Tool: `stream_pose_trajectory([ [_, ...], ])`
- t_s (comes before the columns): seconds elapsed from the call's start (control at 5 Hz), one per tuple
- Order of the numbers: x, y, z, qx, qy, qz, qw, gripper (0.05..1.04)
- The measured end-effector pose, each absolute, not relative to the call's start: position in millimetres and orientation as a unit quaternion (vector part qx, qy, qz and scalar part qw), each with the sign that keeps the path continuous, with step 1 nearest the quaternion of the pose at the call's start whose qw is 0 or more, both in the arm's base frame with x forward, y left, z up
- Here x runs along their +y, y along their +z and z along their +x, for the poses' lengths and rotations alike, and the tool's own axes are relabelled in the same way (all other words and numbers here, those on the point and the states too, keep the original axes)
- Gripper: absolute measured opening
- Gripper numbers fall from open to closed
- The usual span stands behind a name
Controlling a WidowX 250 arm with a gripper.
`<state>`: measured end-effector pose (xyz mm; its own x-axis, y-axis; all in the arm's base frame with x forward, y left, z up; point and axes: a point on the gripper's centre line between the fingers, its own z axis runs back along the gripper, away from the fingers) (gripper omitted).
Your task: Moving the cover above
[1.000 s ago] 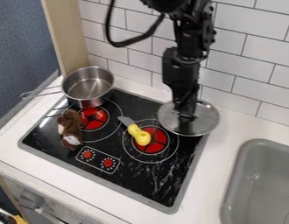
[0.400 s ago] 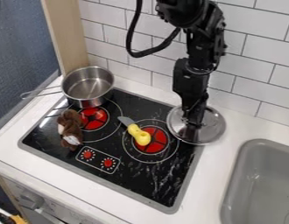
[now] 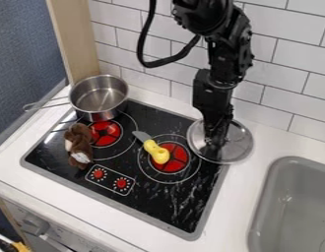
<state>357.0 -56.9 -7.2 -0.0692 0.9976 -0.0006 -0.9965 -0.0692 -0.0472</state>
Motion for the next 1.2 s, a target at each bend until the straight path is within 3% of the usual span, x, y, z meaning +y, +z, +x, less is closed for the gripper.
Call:
stream_pose_trajectory([
  [0.2,-59,-6,356,-0.015,0.722,-0.009,0.692,0.781],
  [0.4,-63,12,360,-0.028,0.712,-0.014,0.702,0.999],
  [0.8,-74,60,360,-0.071,0.697,-0.049,0.712,1.001],
  [1.0,-74,63,346,-0.089,0.707,-0.015,0.702,1.001],
  [1.2,-75,63,345,-0.090,0.707,-0.014,0.701,1.001],
])
